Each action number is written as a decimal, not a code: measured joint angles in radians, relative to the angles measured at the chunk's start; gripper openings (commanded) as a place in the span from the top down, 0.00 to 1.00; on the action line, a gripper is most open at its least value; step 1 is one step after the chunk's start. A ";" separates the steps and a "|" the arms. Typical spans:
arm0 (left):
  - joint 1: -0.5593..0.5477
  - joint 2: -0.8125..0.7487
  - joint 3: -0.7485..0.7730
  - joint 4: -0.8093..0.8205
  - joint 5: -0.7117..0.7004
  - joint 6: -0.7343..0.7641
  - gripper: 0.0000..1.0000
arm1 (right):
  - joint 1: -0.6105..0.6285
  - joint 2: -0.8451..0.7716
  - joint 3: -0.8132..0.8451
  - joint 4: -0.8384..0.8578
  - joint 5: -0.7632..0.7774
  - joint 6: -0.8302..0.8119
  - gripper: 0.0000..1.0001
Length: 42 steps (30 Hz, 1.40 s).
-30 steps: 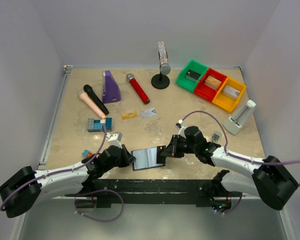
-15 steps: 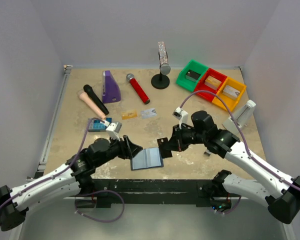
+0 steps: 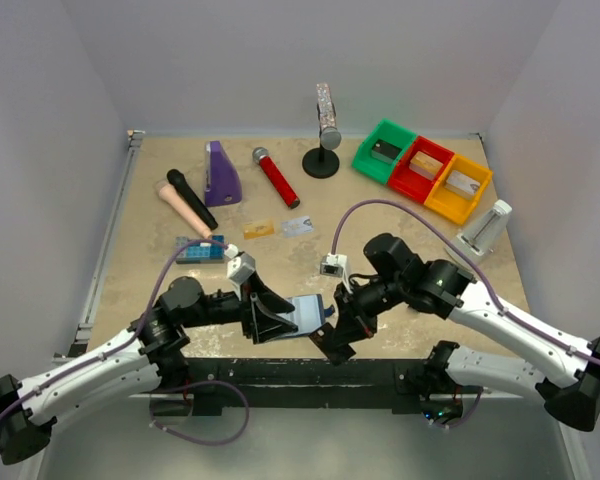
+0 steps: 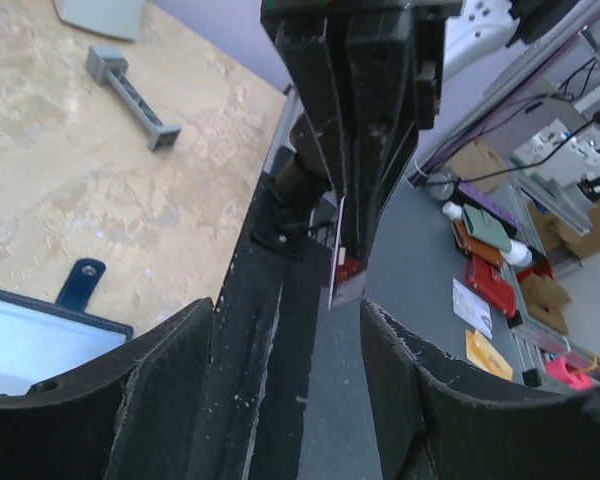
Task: Take the credit cards out of the card holder
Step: Place the credit card at the center of the board.
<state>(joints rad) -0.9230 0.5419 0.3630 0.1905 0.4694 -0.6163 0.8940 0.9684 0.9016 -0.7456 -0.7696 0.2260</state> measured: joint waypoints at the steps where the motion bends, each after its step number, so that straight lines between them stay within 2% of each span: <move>1: 0.000 0.031 0.000 0.008 0.025 0.000 0.37 | 0.005 0.008 0.010 -0.001 -0.007 -0.005 1.00; 9: 0.000 0.150 0.000 0.122 0.146 -0.039 0.40 | 0.036 0.055 0.038 -0.003 -0.011 -0.018 1.00; 19: 0.000 0.234 0.000 0.235 0.228 -0.087 0.48 | 0.047 0.097 0.084 -0.003 -0.008 -0.021 1.00; 23: 0.000 0.249 0.000 0.243 0.247 -0.100 0.58 | 0.055 0.119 0.107 -0.004 -0.008 -0.024 1.00; 26: 0.000 0.259 0.000 0.251 0.260 -0.106 0.70 | 0.055 0.136 0.120 -0.004 -0.008 -0.027 1.00; 29: 0.000 0.267 0.000 0.263 0.270 -0.113 0.95 | 0.058 0.151 0.133 -0.009 -0.008 -0.029 1.00; 30: 0.000 0.268 0.000 0.266 0.274 -0.117 1.00 | 0.058 0.156 0.136 -0.011 -0.008 -0.030 1.00; 31: 0.000 0.269 0.000 0.269 0.279 -0.121 1.00 | 0.059 0.158 0.138 -0.011 -0.008 -0.030 0.77; 32: 0.000 0.270 -0.001 0.272 0.283 -0.124 1.00 | 0.060 0.158 0.140 -0.011 -0.007 -0.031 0.62; 33: 0.000 0.270 -0.001 0.276 0.285 -0.125 1.00 | 0.060 0.158 0.141 -0.014 -0.007 -0.029 0.51; 35: 0.000 0.269 -0.003 0.280 0.281 -0.126 1.00 | 0.061 0.156 0.142 -0.013 -0.001 -0.024 0.39; 38: 0.000 0.235 -0.030 0.285 0.227 -0.126 1.00 | 0.060 0.134 0.142 -0.009 0.045 0.001 0.36; 42: 0.000 0.088 -0.132 0.289 0.034 -0.150 1.00 | 0.019 0.003 0.122 0.039 0.181 0.088 0.27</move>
<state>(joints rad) -0.9230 0.6296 0.2310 0.4797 0.5034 -0.7658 0.9131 0.9714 1.0237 -0.7063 -0.5888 0.3138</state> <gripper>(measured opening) 0.018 0.662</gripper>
